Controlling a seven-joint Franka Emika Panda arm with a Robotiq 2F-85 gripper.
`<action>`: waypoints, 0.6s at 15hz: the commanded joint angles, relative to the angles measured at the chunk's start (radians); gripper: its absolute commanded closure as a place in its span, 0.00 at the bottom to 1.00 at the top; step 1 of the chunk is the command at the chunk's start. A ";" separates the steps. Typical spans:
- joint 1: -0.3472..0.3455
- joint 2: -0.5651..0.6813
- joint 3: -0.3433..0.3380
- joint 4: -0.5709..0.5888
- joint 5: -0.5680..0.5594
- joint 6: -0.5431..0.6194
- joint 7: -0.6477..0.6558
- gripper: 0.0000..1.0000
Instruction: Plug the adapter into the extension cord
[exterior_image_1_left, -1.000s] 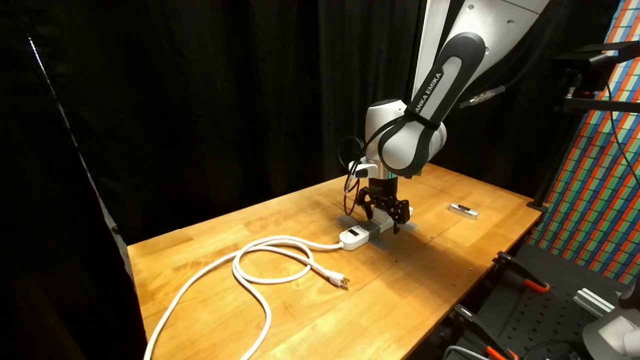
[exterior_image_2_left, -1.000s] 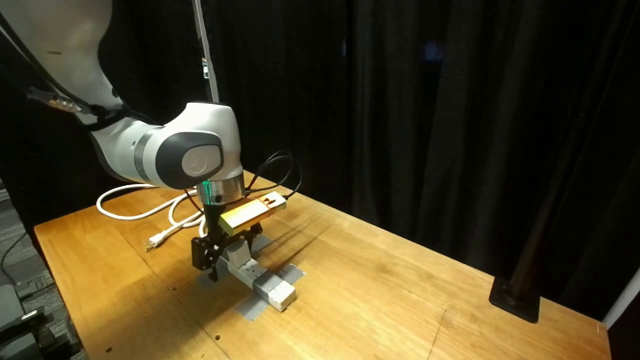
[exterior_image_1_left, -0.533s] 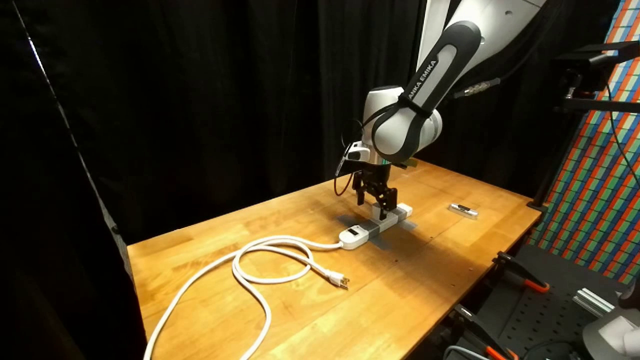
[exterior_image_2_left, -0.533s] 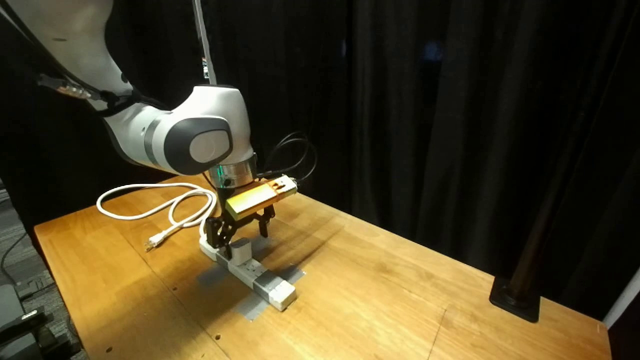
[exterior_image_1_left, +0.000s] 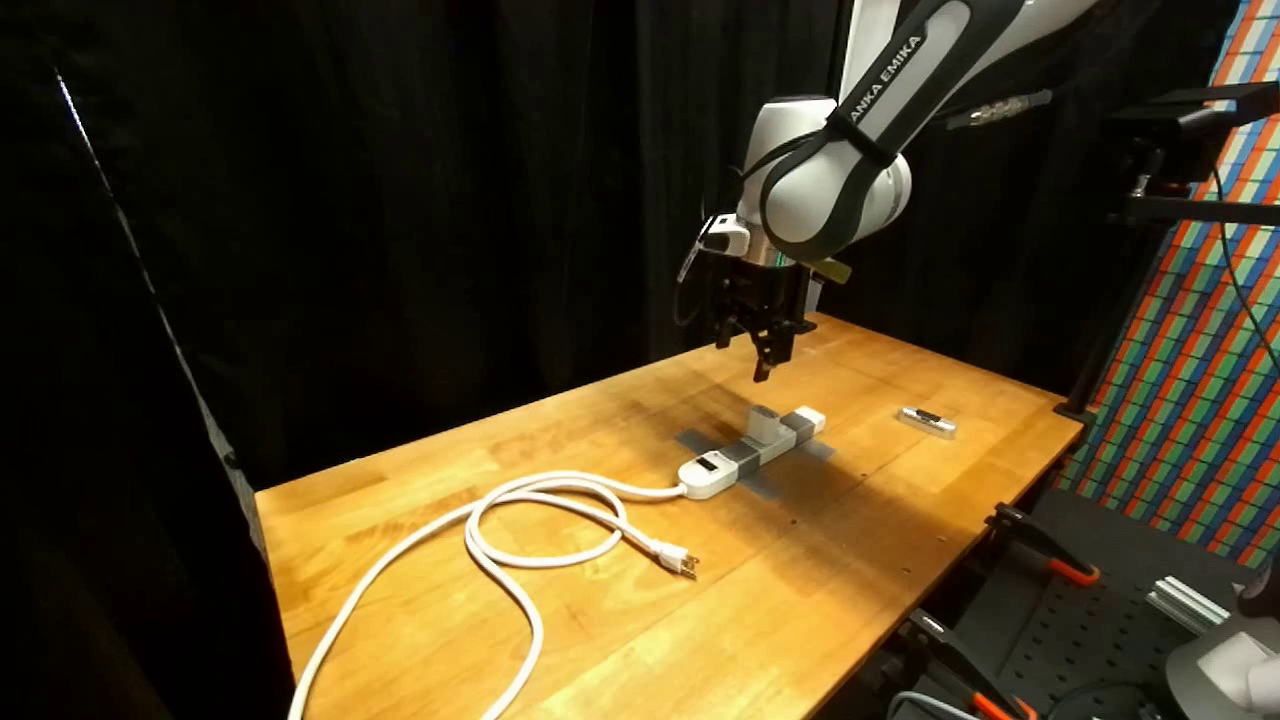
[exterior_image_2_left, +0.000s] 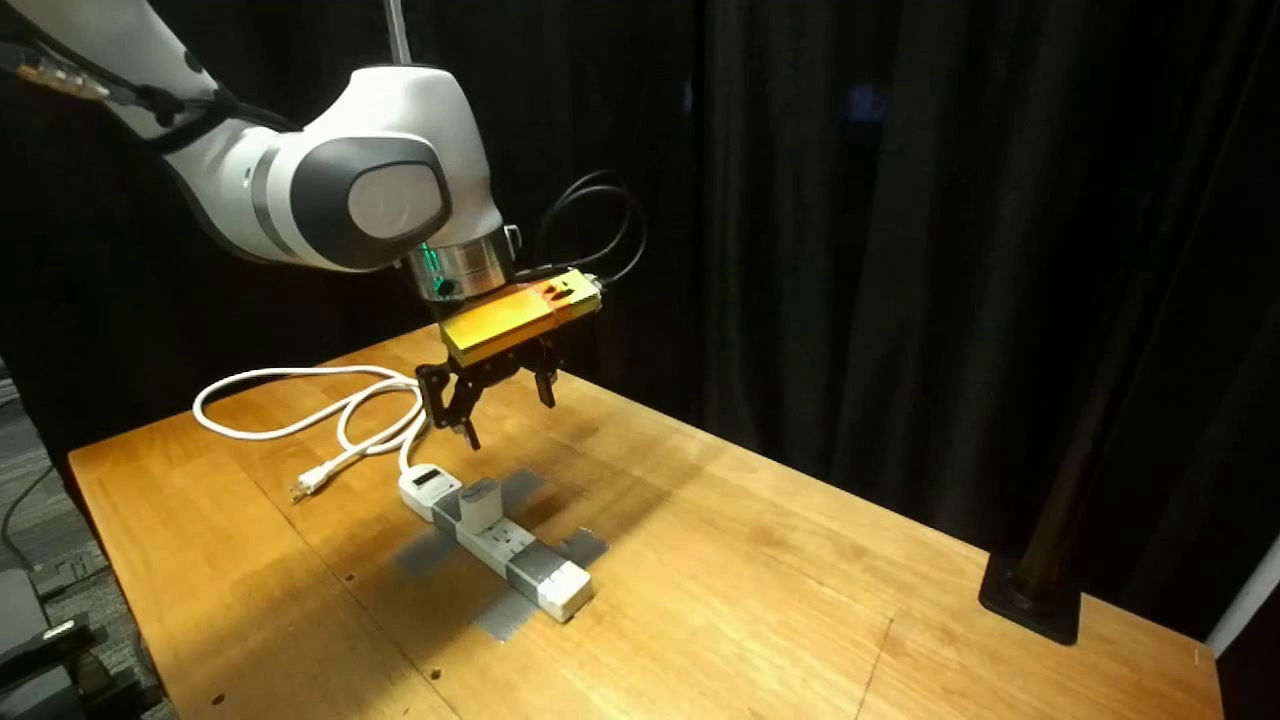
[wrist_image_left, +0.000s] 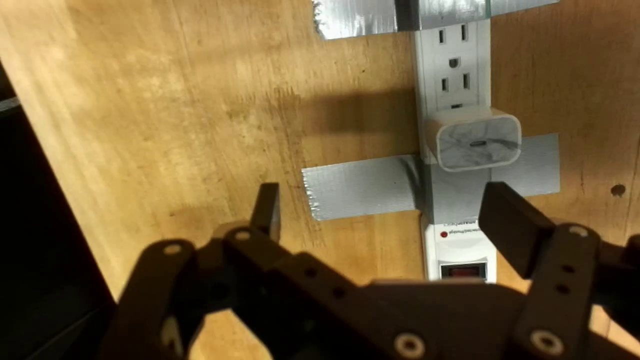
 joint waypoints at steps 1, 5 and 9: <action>-0.015 -0.101 0.005 -0.065 0.036 0.016 -0.004 0.00; -0.009 -0.138 0.007 -0.115 0.061 0.069 -0.014 0.44; -0.002 -0.109 0.018 -0.129 0.063 0.082 -0.027 0.73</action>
